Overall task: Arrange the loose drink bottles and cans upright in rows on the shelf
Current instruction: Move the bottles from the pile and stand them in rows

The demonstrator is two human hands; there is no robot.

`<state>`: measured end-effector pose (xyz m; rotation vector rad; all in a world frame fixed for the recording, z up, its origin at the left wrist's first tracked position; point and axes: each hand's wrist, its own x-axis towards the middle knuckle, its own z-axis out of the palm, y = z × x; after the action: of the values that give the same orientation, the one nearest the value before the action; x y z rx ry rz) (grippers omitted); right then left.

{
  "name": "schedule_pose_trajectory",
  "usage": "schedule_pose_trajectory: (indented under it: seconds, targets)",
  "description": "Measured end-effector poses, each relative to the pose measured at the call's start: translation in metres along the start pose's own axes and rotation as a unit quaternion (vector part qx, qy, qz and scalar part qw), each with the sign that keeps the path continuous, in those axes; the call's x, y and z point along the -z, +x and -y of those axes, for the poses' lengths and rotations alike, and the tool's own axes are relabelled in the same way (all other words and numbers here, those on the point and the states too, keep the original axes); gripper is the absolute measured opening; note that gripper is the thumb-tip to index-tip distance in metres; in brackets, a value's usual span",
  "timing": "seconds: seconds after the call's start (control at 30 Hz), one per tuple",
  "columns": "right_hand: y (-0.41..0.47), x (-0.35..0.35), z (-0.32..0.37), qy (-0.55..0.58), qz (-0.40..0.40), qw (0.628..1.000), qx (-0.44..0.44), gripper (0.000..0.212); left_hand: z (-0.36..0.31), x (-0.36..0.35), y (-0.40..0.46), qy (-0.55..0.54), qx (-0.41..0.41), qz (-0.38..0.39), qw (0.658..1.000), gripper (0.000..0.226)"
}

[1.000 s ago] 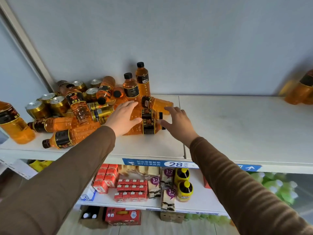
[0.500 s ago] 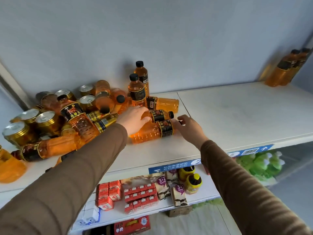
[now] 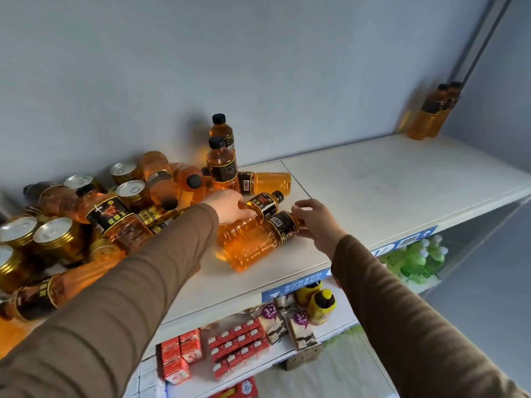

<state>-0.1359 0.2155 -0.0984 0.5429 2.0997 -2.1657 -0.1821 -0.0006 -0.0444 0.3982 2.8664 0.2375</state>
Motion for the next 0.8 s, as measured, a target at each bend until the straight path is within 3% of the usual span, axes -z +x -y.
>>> schedule_pose_trajectory:
  seconds: [0.13, 0.27, 0.43, 0.6, 0.7, 0.8]
  targets:
    - [-0.005, 0.005, 0.004, 0.028, -0.008, 0.999, 0.031, 0.026, -0.001, -0.001, 0.006, -0.076, 0.012, 0.102, 0.992, 0.058]
    - [-0.007, 0.013, 0.022, 0.009, -0.017, 0.995, 0.098, 0.022, -0.005, 0.0, 0.01, -0.098, 0.024, 0.128, 0.987, 0.071]
    - [-0.007, 0.013, 0.053, -0.038, -0.023, 0.981, 0.188, 0.018, -0.002, -0.013, 0.008, -0.18, 0.044, 0.051, 0.981, 0.072]
    - [-0.009, 0.003, 0.079, -0.089, -0.025, 0.955, 0.282, 0.017, 0.012, -0.025, 0.001, -0.359, 0.042, -0.03, 0.932, 0.072]
    - [-0.009, -0.005, 0.087, -0.136, -0.032, 0.931, 0.337, 0.019, 0.015, -0.03, -0.009, -0.44, 0.04, -0.071, 0.894, 0.05]
    - [-0.009, -0.012, 0.091, -0.199, -0.042, 0.904, 0.376, 0.023, 0.013, -0.034, -0.019, -0.466, 0.017, -0.11, 0.878, 0.036]
